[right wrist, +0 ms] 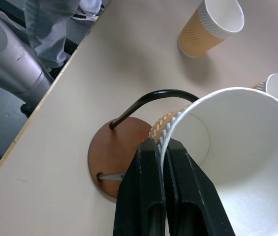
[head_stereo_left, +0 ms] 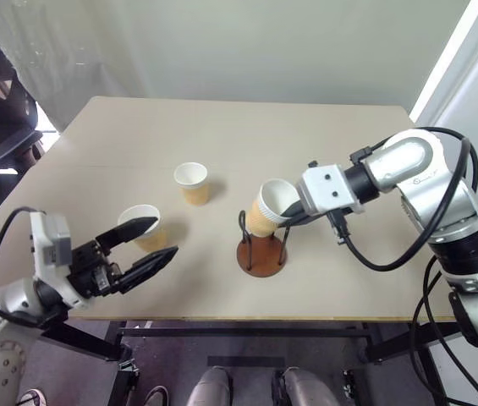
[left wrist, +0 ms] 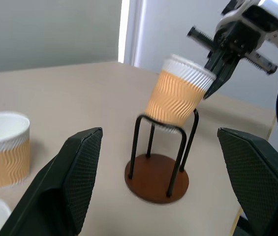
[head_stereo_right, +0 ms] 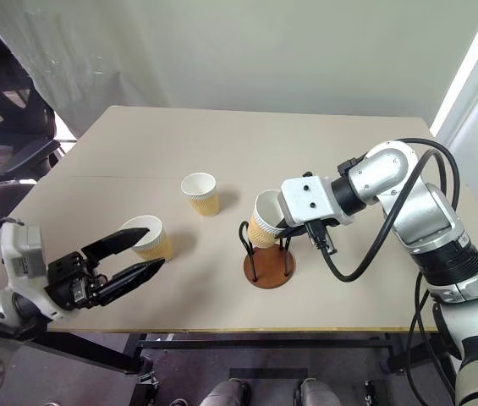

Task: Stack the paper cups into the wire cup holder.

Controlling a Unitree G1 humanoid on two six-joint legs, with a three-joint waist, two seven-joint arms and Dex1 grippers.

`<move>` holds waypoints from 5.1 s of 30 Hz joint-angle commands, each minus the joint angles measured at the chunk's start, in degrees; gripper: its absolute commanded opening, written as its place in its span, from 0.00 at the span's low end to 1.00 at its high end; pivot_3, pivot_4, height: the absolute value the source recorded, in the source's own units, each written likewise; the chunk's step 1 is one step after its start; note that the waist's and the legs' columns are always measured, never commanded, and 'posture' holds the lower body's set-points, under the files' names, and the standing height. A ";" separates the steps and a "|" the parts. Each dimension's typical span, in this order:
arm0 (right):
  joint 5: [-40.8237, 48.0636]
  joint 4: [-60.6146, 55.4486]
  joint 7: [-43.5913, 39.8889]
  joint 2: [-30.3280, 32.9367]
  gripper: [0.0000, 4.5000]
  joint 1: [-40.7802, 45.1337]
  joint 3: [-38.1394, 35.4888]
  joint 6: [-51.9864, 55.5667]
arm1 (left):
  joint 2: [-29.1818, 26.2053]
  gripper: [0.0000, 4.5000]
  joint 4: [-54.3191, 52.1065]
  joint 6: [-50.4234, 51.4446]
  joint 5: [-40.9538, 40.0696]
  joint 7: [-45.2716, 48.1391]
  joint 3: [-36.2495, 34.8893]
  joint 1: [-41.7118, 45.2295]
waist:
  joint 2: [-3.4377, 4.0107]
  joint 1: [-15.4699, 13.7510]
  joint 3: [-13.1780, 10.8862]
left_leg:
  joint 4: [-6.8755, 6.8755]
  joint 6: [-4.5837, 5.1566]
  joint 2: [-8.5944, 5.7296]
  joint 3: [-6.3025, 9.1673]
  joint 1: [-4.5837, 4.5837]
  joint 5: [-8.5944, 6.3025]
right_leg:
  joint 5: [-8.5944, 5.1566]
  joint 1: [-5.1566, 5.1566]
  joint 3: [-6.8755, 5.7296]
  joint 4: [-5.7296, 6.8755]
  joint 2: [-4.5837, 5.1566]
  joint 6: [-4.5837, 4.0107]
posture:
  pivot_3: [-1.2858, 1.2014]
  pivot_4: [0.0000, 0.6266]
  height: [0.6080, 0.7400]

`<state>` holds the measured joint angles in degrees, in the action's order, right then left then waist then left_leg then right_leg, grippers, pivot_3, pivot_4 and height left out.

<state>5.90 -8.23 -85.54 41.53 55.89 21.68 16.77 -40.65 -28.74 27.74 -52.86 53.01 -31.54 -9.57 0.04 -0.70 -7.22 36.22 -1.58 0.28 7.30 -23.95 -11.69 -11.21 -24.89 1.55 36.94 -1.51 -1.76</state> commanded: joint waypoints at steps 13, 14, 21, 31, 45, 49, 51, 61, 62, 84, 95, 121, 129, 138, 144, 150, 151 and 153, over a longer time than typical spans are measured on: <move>-1.58 -1.48 0.41 -0.91 0.49 -0.03 0.67 -2.15 | -0.34 0.90 -0.96 -1.81 1.13 -0.50 -0.49 0.20 | -0.01 -0.01 0.01 | 0.02 0.02 0.00 0.00 0.02 0.04 | 0.00 0.03 0.01 0.01 0.00 0.00 | 0.52 0.24 1.00; -1.69 -1.39 0.60 -1.08 0.57 0.04 0.62 -2.13 | -0.38 0.90 -1.00 -1.80 1.12 -0.58 -0.48 0.27 | -0.01 -0.01 0.01 | 0.02 0.02 0.00 0.00 0.02 0.04 | 0.00 0.03 0.01 0.01 0.00 0.00 | 0.52 0.24 1.00; 2.65 2.22 -1.03 -0.45 0.80 3.68 -4.38 -2.84 | -4.88 0.90 0.42 0.03 -0.09 -0.18 -3.85 2.18 | -0.01 -0.05 0.01 | 0.02 0.01 -0.01 0.02 0.02 0.05 | 0.01 0.03 0.00 0.01 0.00 -0.01 | 0.52 0.24 1.00; 7.58 10.81 3.57 3.60 0.80 9.49 -15.06 -0.60 | -30.35 0.90 22.31 6.12 11.51 9.57 9.08 17.37 | 0.04 -0.67 0.03 | -0.01 -0.23 0.02 0.08 0.02 -0.02 | 0.05 -0.02 0.08 -0.02 -0.11 -0.24 | 0.52 0.24 1.00; 11.48 -0.89 7.20 7.30 0.80 1.86 -16.97 7.08 | -28.64 0.90 41.34 -4.88 31.01 28.64 34.57 43.82 | -0.03 -0.37 0.06 | -0.10 -0.30 0.21 0.09 -0.43 -0.46 | 0.29 -0.62 -0.01 -0.01 -0.21 0.29 | 0.52 0.24 1.00; 11.55 -1.88 8.16 8.12 0.80 0.72 -17.06 7.80 | -28.18 0.90 43.93 -5.51 32.44 32.44 35.09 47.29 | -0.04 -0.37 0.06 | -0.07 -0.21 0.22 0.09 -0.55 -0.50 | 0.28 -0.63 -0.02 -0.08 -0.21 0.36 | 0.52 0.24 1.00; 11.62 -2.09 8.57 8.31 0.80 0.50 -16.97 7.92 | -28.32 0.90 44.31 -5.62 32.75 34.34 35.12 47.36 | -0.04 -0.36 0.06 | -0.04 -0.17 0.22 0.09 -0.58 -0.50 | 0.30 -0.63 -0.01 -0.13 -0.21 0.40 | 0.52 0.24 1.00; 12.27 -3.79 9.86 9.12 0.80 -1.02 -17.28 8.74 | -26.27 0.90 44.61 -8.47 37.61 34.92 37.23 45.40 | -0.04 -0.32 0.06 | 0.01 -0.02 0.23 0.08 -0.55 -0.38 | 0.34 -0.62 -0.02 -0.03 -0.21 0.47 | 0.52 0.24 1.00; 12.42 -4.08 9.99 9.25 0.80 -1.26 -17.37 8.92 | -25.85 0.90 45.22 -9.17 38.48 34.40 37.37 45.63 | -0.04 -0.34 0.06 | 0.04 -0.01 0.23 0.08 -0.55 -0.37 | 0.34 -0.62 -0.02 -0.03 -0.21 0.48 | 0.52 0.24 1.00; 28.24 -12.79 15.35 12.42 0.81 -19.19 -33.33 22.51 | -20.28 0.03 47.70 -15.24 46.38 34.54 40.60 46.86 | -0.08 -0.82 0.08 | 0.59 0.14 0.21 0.02 -0.80 -0.35 | 0.52 -0.57 0.01 -0.06 -0.21 0.78 | 0.52 0.24 1.00; 40.56 -20.48 28.00 7.26 0.81 -37.52 -49.31 27.29 | -17.05 0.01 52.36 -15.96 39.93 39.49 45.00 61.19 | -0.10 -0.90 0.09 | 0.98 0.48 0.09 0.03 -0.94 -0.07 | 0.62 -0.38 0.15 -0.13 -0.21 1.01 | 0.52 0.24 1.00; 56.47 -45.90 40.91 -1.33 0.81 -72.44 -76.60 13.20 | 0.76 0.01 67.31 -32.62 3.20 39.49 88.31 102.22 | -0.08 -2.45 0.07 | 2.24 1.54 -0.52 -0.07 -1.94 -0.95 | 0.77 -0.15 0.42 -1.07 0.20 2.84 | 0.52 0.24 1.00; 59.02 -51.74 50.08 -3.59 0.81 -75.76 -73.81 5.39 | 0.74 0.01 66.44 -36.36 0.19 39.49 98.74 105.22 | -0.10 -2.55 0.04 | 2.77 1.84 -0.59 -0.23 -1.91 -1.16 | 0.76 0.08 0.43 -1.05 0.36 3.08 | 0.52 0.24 1.00; 56.33 -51.77 52.87 -1.36 0.81 -80.58 -69.12 -0.46 | 4.02 0.01 72.04 -42.20 2.54 39.49 103.68 105.17 | -0.10 -2.62 0.04 | 2.95 1.91 -0.73 -0.25 -1.93 -1.19 | 0.80 0.20 0.43 -1.06 0.51 3.25 | 0.52 0.24 1.00; 55.62 -51.77 53.47 0.17 0.81 -82.03 -68.17 -1.92 | 4.98 0.01 72.11 -42.81 2.11 39.49 103.03 105.23 | -0.10 -2.69 0.04 | 2.95 1.99 -0.75 -0.32 -1.95 -1.26 | 0.66 0.20 0.43 -1.07 0.54 3.46 | 0.52 0.24 1.00; 54.41 -51.77 51.49 0.84 0.81 -86.70 -67.89 -2.58 | 4.72 0.01 71.26 -43.08 2.46 39.49 104.63 105.08 | -0.10 -2.85 0.04 | 2.95 2.05 -0.76 -0.33 -1.98 -1.39 | 0.57 0.20 0.43 -1.09 0.55 3.54 | 0.52 0.24 1.00; 53.81 -51.77 51.13 0.78 0.81 -87.74 -67.79 -2.67 | 4.88 0.01 71.43 -43.29 2.65 39.49 104.64 104.99 | -0.10 -2.87 0.04 | 2.95 2.06 -0.76 -0.33 -1.99 -1.41 | 0.56 0.20 0.43 -1.10 0.55 3.54 | 0.52 0.24 1.00; 52.61 -51.77 50.82 0.08 0.81 -89.18 -67.40 -2.98 | 5.51 0.01 72.27 -43.99 3.26 39.49 104.60 104.80 | -0.10 -2.88 0.04 | 2.95 2.08 -0.78 -0.35 -1.99 -1.44 | 0.53 0.20 0.44 -1.11 0.58 3.58 | 0.52 0.24 1.00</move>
<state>59.29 -59.05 -34.26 41.82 -32.84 -45.88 15.26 -35.49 43.11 -14.97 -49.62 90.28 73.45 94.13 -0.07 -3.58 -7.18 39.17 0.51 -0.51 6.96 -25.95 -13.14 -10.69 -24.68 1.98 35.82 -0.92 1.84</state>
